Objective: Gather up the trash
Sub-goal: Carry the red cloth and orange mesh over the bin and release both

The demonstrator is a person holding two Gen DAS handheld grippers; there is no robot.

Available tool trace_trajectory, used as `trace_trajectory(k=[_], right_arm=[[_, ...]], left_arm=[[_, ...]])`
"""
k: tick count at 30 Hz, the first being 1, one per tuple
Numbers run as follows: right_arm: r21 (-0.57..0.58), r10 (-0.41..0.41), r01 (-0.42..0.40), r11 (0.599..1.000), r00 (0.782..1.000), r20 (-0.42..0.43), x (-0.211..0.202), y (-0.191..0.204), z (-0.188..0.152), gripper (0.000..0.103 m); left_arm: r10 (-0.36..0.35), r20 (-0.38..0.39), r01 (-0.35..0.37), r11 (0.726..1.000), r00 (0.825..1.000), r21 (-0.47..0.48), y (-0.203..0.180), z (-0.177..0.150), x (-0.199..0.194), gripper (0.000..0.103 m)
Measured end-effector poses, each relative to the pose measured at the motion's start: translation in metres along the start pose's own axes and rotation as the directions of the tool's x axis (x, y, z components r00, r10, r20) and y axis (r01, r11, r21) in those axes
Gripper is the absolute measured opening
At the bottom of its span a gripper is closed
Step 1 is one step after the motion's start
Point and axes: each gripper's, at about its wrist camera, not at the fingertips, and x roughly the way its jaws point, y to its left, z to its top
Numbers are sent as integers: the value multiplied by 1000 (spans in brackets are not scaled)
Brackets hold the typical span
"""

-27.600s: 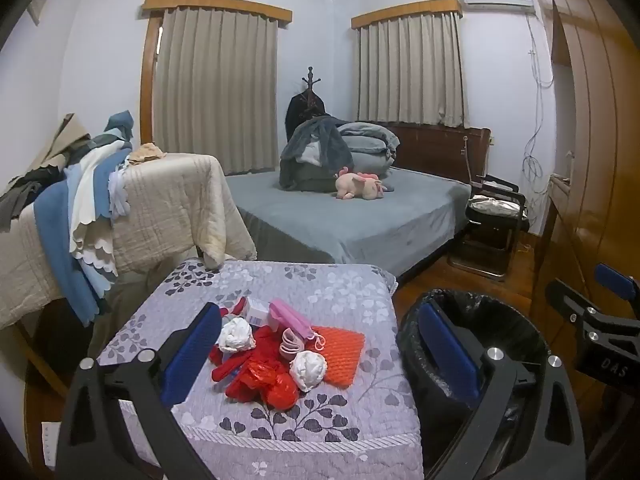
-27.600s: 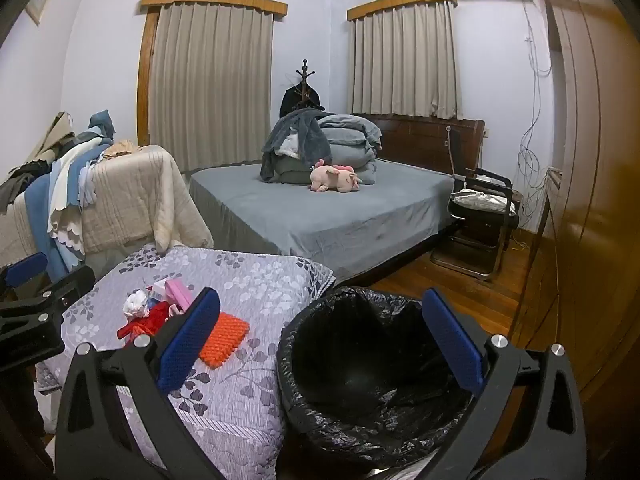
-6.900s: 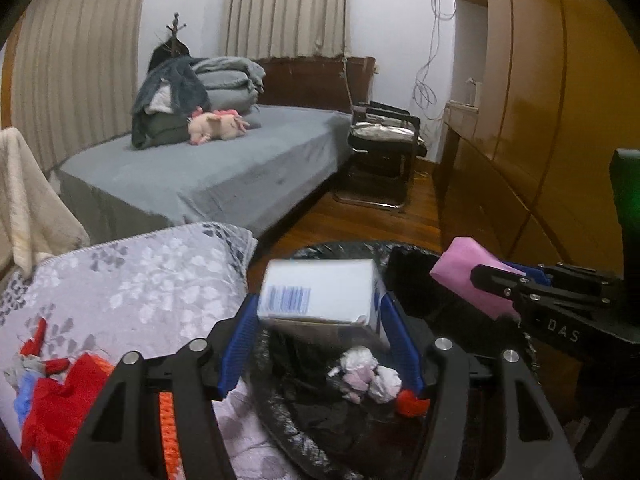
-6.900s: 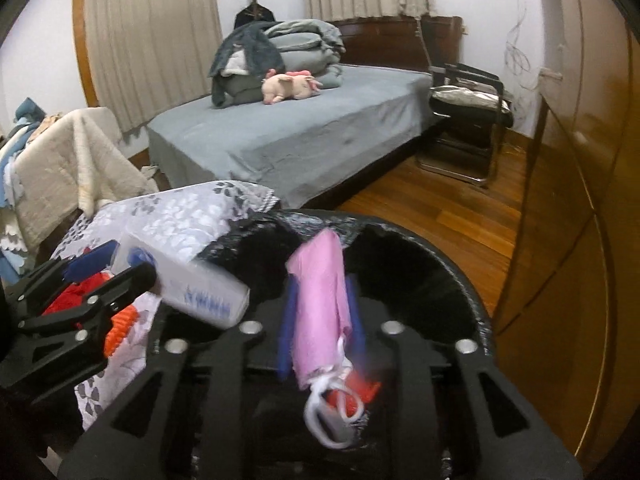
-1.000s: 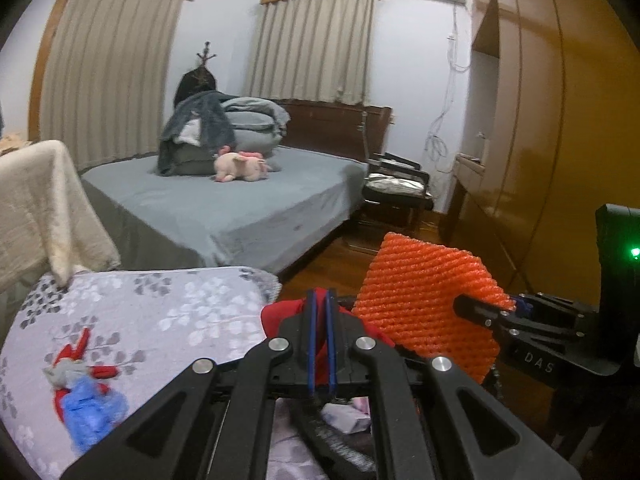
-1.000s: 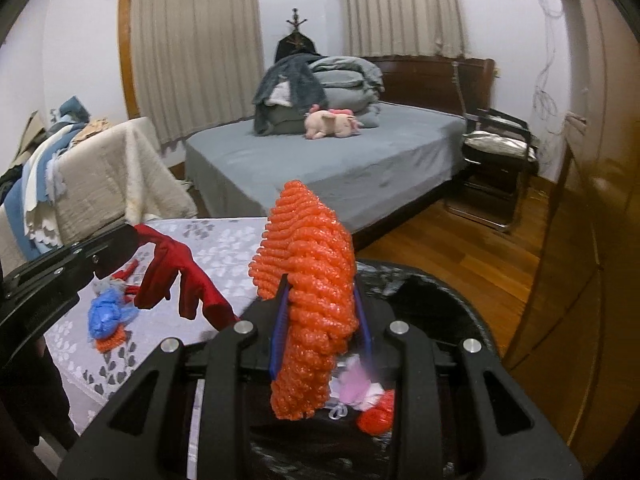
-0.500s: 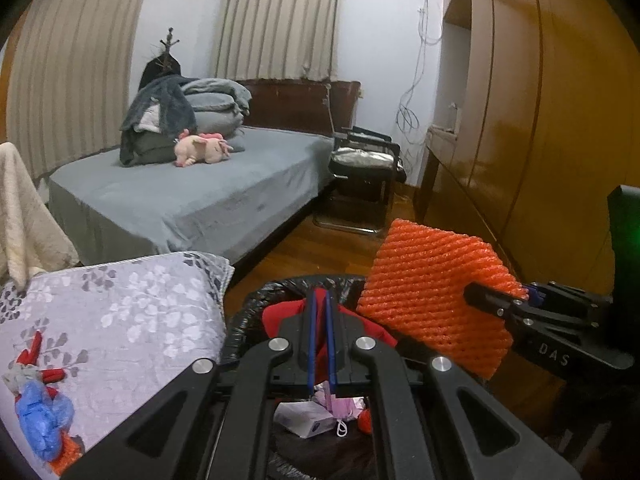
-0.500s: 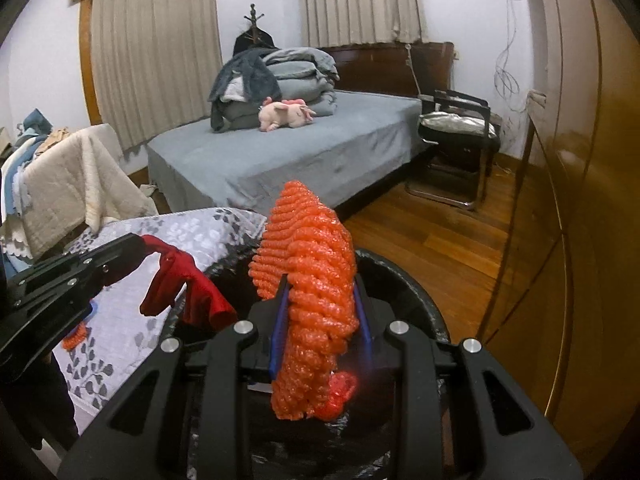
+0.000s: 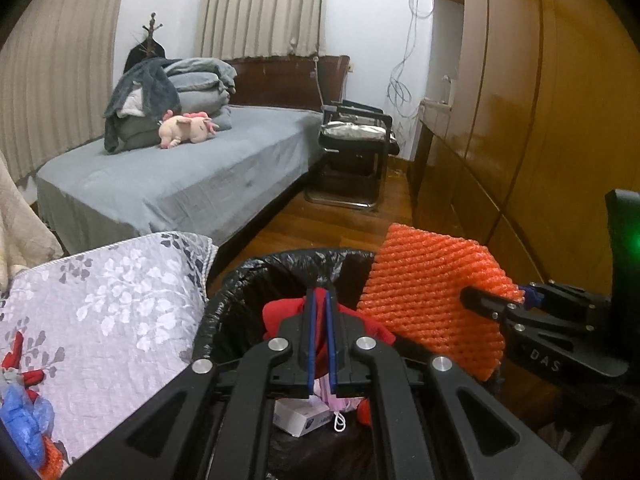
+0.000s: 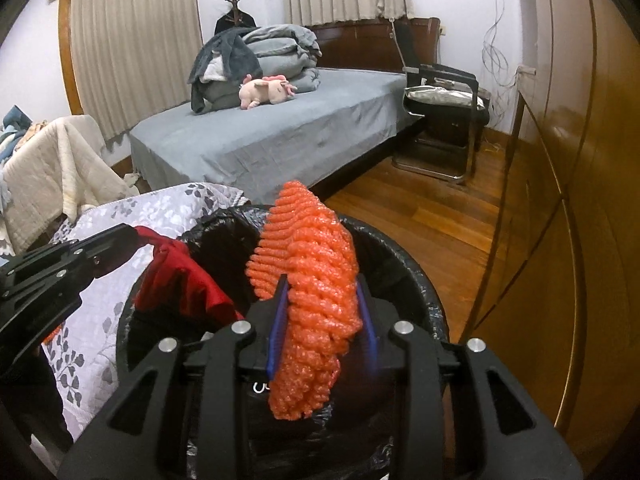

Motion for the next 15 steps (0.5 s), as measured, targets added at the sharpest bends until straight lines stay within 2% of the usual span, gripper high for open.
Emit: trace_trajectory(k=[2, 4, 5, 8, 9, 12, 15], right_arm=[[0, -6, 6, 1000, 1000, -4, 1, 1, -1, 40], [0, -13, 13, 1000, 1000, -3, 1, 0, -1, 45], [1, -15, 15, 1000, 1000, -1, 0, 0, -1, 47], [4, -16, 16, 1000, 1000, 9, -4, 0, -1, 57], [2, -13, 13, 1000, 1000, 14, -5, 0, -1, 63], [-5, -9, 9, 1000, 999, 30, -11, 4, 0, 73], [9, 10, -10, 1000, 999, 48, -19, 9, 1, 90]], left_arm=[[-2, -5, 2, 1000, 1000, -3, 1, 1, 2, 10], [-2, -10, 2, 1000, 1000, -9, 4, -1, 2, 35], [1, -7, -1, 1000, 1000, -13, 5, -2, 0, 40], [9, -7, -9, 1000, 1000, -23, 13, -5, -7, 50], [15, -6, -15, 1000, 1000, -27, 16, -6, -10, 57], [38, -6, -38, 998, 999, -39, 27, -12, -21, 65], [68, -2, -68, 995, 998, -73, 41, -19, -36, 76]])
